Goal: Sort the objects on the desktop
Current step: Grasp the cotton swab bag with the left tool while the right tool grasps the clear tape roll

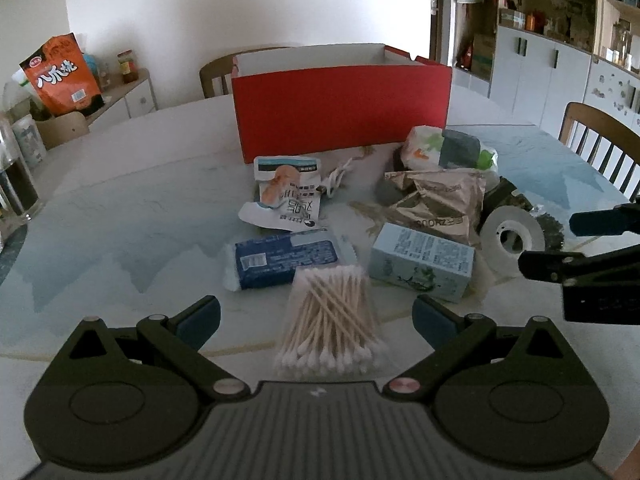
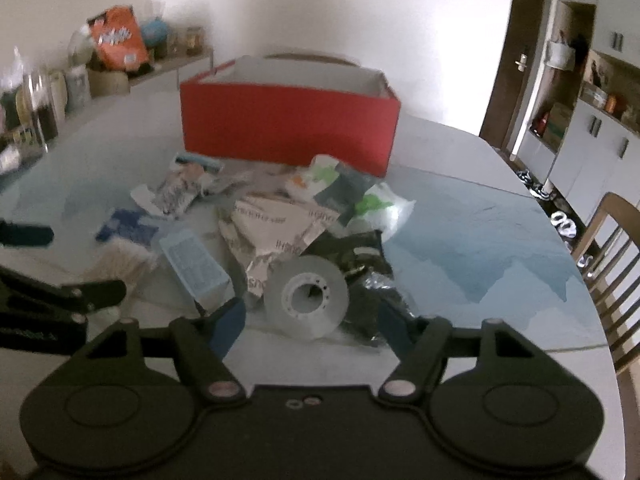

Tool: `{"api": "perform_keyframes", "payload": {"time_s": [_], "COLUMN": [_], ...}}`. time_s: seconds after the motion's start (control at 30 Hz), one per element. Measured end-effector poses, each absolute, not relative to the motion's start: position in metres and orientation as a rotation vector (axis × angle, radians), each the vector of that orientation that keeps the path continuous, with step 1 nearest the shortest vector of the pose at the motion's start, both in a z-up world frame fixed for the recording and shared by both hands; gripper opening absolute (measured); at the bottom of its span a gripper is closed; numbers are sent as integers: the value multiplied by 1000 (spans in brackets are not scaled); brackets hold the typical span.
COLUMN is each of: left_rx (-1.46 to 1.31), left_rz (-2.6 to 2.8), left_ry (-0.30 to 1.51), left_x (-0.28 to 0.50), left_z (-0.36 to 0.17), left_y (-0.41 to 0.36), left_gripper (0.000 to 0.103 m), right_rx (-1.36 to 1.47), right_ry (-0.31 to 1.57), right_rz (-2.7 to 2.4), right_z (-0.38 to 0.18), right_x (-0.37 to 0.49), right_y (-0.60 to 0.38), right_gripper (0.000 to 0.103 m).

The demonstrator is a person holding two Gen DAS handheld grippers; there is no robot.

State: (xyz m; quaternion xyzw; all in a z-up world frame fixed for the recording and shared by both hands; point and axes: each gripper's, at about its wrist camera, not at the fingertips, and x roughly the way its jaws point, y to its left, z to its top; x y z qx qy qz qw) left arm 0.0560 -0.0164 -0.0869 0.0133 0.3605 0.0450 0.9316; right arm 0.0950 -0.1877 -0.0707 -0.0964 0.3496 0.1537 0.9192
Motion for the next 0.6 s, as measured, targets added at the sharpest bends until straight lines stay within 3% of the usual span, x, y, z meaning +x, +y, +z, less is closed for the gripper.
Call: {"api": "perform_keyframes", "payload": {"time_s": [0.27, 0.6], "left_rx": [27, 35], "left_rz": [91, 86], "left_ry": [745, 742], "left_x": [62, 67], "left_z": [-99, -105], "left_y": [-16, -21], "left_gripper": [101, 76], "right_rx": [-259, -301], "right_ry": [734, 727], "right_rz": [308, 317], "right_z": [-88, -96], "right_x": [111, 119], "right_y": [-177, -168], "right_gripper": [65, 61]}}
